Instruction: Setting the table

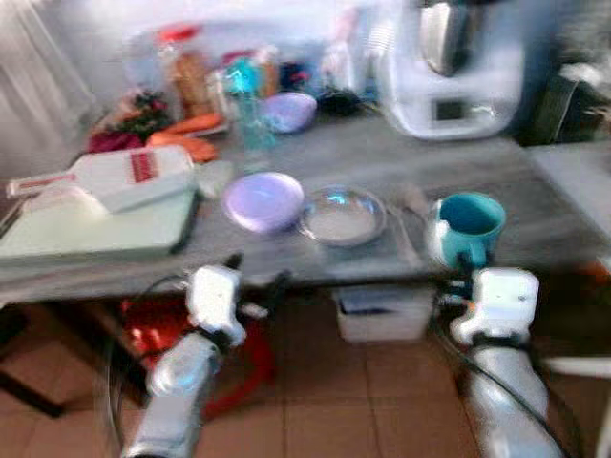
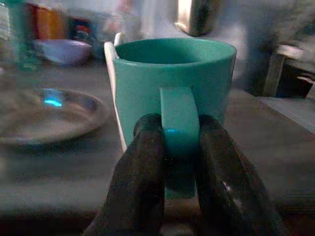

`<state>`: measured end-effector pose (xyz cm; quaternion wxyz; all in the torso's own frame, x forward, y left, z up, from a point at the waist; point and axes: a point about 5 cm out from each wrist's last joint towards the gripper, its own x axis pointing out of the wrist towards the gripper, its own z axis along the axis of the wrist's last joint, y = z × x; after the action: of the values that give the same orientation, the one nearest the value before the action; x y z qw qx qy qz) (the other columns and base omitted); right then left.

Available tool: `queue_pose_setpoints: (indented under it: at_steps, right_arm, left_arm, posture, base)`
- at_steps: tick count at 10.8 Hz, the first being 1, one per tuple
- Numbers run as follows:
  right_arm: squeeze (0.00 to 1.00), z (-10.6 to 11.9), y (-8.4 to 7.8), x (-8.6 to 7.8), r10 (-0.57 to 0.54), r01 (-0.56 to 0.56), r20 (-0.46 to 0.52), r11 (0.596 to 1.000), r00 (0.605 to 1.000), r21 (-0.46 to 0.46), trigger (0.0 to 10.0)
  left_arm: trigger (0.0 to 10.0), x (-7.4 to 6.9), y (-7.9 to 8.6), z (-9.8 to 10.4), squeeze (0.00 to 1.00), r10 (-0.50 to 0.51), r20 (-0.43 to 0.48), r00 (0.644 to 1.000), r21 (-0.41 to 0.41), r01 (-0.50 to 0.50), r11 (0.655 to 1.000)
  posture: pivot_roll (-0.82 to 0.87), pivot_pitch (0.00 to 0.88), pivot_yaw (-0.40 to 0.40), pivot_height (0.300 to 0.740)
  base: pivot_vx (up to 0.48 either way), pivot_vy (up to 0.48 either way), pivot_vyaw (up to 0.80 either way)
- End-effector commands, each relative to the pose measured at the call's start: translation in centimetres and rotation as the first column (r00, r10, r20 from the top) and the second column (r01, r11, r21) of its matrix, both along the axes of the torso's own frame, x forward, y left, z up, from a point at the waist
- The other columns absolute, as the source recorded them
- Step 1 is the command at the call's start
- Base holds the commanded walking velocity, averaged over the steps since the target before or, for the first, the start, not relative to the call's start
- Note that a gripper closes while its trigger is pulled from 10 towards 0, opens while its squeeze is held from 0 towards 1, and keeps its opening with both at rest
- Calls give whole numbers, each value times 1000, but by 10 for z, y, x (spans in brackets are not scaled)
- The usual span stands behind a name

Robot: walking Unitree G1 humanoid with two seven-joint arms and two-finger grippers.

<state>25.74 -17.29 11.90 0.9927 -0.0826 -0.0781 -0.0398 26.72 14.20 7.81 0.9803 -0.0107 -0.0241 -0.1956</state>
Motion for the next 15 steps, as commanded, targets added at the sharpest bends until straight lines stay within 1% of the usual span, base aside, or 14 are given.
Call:
queue_pose_setpoints:
  at_steps: [1, 4, 5, 6, 7, 8, 9, 10, 11, 15]
  right_arm:
    - [0, 12, -8, -2, -23, 24, 48, 999, 999, -21, 10000]
    - [0, 24, -7, -2, -11, 14, 93, 999, 996, -34, 10000]
    - [0, 29, -6, -2, -3, 8, 110, 999, 994, -46, 10000]
    - [0, 33, -6, -1, 1, 6, 122, 998, 992, -58, 10000]
    - [0, 35, -6, -1, 0, 8, 126, 998, 992, -60, 10000]
    - [0, 35, -8, -1, -4, 12, 123, 998, 992, -59, 10000]
    - [0, 35, -10, 0, 2, 5, 112, 998, 994, -60, 10000]
    - [0, 36, -11, 3, 2, 6, 110, 997, 994, -73, 10000]
    - [0, 36, -13, 6, -1, 9, 106, 997, 994, -78, 10000]
    - [0, 34, -16, 9, -17, 26, 102, 996, 995, -88, 10000]
  left_arm:
    - [10000, 2, -7, 14, 0, -25, 48, 999, -12, 26, 1000]
    - [10000, -3, -4, 24, 0, -32, 92, 995, -1, 32, 999]
    - [10000, -4, -2, 27, 0, -23, 105, 994, -8, 24, 1000]
    - [10000, -8, -2, 29, 0, -30, 122, 992, 3, 30, 1000]
    - [10000, -13, 2, 29, 0, -37, 144, 989, 37, 32, 999]
    - [10000, -19, 6, 27, 0, -34, 148, 988, 58, 26, 998]
    - [10000, -23, 7, 22, 0, -42, 119, 992, 72, 33, 997]
    - [10000, -24, 7, 20, 0, -44, 109, 993, 79, 36, 996]
    - [10000, -24, 8, 19, 0, -47, 113, 992, 90, 37, 995]
    - [10000, -23, 8, 17, 0, -53, 114, 992, 83, 43, 996]
  posture:
    - [24, 0, 74, 740]
    - [24, 0, 69, 740]
    - [26, 0, 66, 740]
    - [24, 0, 65, 740]
    - [22, 0, 64, 740]
    - [22, 0, 64, 740]
    - [24, 0, 64, 740]
    - [25, 0, 63, 740]
    - [30, 0, 62, 740]
    - [35, 0, 62, 740]
  base:
    - [390, 0, 0]
    - [274, 0, 0]
    - [0, 0, 0]
    - [0, 0, 0]
    - [0, 0, 0]
    - [0, 0, 0]
    - [0, 0, 0]
    - [0, 0, 0]
    - [0, 0, 600]
    - [0, 0, 800]
